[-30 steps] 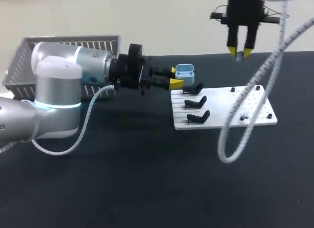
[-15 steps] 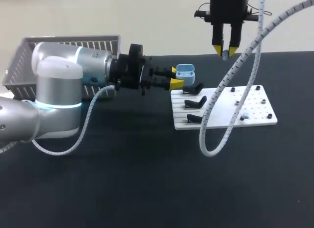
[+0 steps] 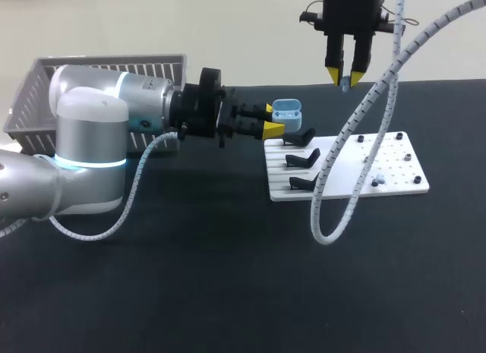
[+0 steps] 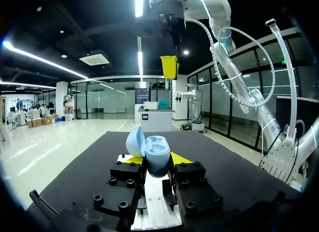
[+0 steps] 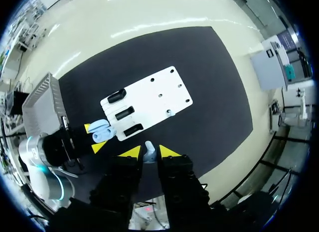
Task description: Pick up each earbud case from the left stands, insert the matching earbuds, close the lid, and place the case in the box.
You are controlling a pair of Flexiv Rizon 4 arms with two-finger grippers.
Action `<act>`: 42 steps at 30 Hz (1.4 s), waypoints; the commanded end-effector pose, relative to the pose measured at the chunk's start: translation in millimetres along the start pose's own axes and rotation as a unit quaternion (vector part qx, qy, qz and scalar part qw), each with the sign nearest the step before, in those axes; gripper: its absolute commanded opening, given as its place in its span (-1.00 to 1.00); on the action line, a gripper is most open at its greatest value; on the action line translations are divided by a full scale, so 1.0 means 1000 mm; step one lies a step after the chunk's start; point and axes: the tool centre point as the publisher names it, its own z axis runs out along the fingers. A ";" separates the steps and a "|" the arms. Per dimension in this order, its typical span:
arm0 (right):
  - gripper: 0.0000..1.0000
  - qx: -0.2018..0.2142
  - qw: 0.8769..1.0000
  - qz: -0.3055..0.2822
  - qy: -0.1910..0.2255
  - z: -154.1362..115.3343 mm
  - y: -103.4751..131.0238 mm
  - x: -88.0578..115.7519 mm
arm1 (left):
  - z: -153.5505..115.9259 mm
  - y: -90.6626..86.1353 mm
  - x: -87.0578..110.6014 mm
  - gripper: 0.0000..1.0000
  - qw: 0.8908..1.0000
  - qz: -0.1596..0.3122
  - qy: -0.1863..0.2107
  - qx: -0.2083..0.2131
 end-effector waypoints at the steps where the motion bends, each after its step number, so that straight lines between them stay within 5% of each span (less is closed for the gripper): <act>1: -1.00 0.000 1.000 0.026 -0.003 -0.007 0.002 0.007 | 0.001 -0.001 0.001 -1.00 1.000 0.002 -0.001 -0.003; 15: -1.00 0.034 0.989 0.142 0.011 -0.003 0.030 0.020 | 0.001 -0.001 0.001 -1.00 1.000 0.002 -0.001 -0.003; 21: -1.00 0.027 0.987 0.155 0.005 0.002 0.047 0.023 | 0.001 -0.001 0.001 -1.00 1.000 0.002 -0.001 -0.003; 42: -1.00 0.012 0.983 0.180 0.019 0.003 0.050 0.018 | 0.001 -0.001 0.001 -1.00 1.000 0.002 -0.001 -0.003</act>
